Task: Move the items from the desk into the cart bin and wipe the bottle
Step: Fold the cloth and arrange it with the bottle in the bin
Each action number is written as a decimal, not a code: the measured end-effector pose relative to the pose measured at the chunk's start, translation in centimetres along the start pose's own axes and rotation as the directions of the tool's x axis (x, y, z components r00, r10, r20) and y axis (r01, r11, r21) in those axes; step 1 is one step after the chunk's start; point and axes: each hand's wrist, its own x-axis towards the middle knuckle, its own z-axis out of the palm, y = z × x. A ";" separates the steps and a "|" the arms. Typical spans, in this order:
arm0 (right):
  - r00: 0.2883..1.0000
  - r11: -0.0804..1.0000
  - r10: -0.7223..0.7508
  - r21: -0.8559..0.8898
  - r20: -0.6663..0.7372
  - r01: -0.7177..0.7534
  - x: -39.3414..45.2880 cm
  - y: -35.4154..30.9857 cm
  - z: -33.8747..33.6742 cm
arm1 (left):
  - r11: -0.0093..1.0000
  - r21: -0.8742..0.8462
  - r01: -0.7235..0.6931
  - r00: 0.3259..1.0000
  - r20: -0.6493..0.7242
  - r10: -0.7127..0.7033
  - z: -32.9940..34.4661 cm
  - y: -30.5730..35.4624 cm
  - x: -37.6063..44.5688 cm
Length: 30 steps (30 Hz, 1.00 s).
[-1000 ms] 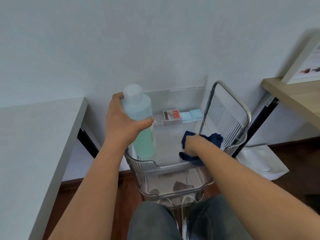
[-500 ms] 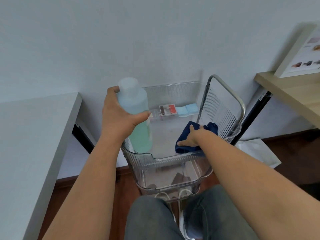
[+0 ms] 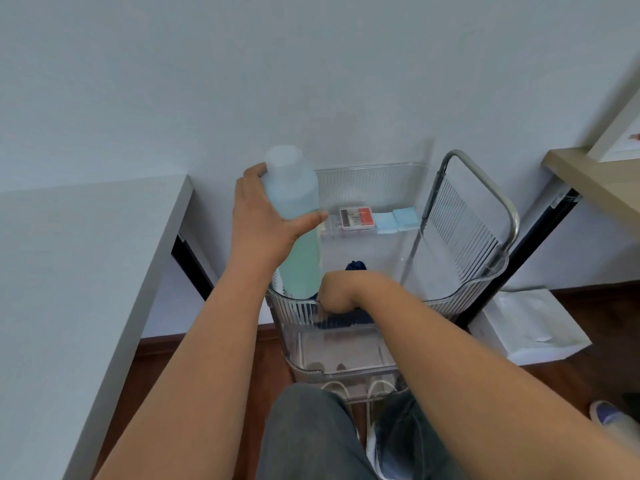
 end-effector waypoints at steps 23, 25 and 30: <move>0.972 0.997 -0.001 -0.070 -0.237 -0.016 2.8 5.2 -0.3 | 0.959 -0.222 0.177 0.981 0.117 -0.154 -0.4 0.2 -1.6; 0.955 0.978 0.015 -0.193 -0.298 -0.076 2.4 5.8 -0.6 | 0.945 -0.185 0.269 0.963 0.043 -0.266 0.0 -0.4 -1.4; 0.895 0.909 0.310 -0.178 -0.320 -0.378 1.2 9.3 -2.2 | 0.959 -0.097 0.266 0.962 -0.036 -0.270 0.0 -1.3 -1.2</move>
